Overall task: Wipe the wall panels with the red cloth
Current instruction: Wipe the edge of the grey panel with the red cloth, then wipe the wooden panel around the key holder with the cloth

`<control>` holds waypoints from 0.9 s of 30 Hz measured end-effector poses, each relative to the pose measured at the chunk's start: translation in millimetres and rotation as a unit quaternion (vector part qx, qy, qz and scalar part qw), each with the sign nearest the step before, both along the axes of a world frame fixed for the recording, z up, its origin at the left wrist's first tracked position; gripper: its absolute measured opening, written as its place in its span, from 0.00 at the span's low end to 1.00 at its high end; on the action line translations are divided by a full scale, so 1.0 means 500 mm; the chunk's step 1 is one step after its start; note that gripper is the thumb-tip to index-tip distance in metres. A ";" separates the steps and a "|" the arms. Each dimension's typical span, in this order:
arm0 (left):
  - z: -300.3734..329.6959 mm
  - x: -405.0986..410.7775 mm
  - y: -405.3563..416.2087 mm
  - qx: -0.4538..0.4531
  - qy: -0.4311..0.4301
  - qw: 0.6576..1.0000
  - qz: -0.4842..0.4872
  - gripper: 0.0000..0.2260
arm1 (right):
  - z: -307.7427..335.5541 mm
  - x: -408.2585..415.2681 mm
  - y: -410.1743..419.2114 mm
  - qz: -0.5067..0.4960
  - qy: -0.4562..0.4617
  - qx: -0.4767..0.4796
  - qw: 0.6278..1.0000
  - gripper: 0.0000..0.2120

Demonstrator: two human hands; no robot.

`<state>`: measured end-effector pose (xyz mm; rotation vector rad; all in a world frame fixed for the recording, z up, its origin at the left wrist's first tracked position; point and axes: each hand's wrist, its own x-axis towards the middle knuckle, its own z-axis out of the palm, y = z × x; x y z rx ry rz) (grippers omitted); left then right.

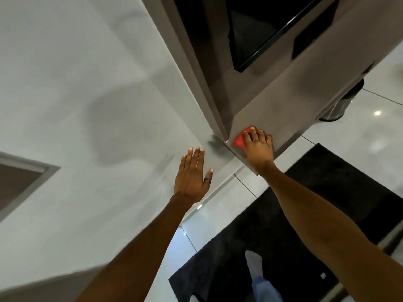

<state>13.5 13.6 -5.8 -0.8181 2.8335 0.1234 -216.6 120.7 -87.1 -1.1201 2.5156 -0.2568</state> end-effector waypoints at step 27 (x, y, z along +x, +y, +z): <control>0.493 0.734 -0.209 -0.407 0.387 0.779 0.280 0.31 | 0.669 0.874 -0.351 0.155 -0.335 -0.649 0.665 0.26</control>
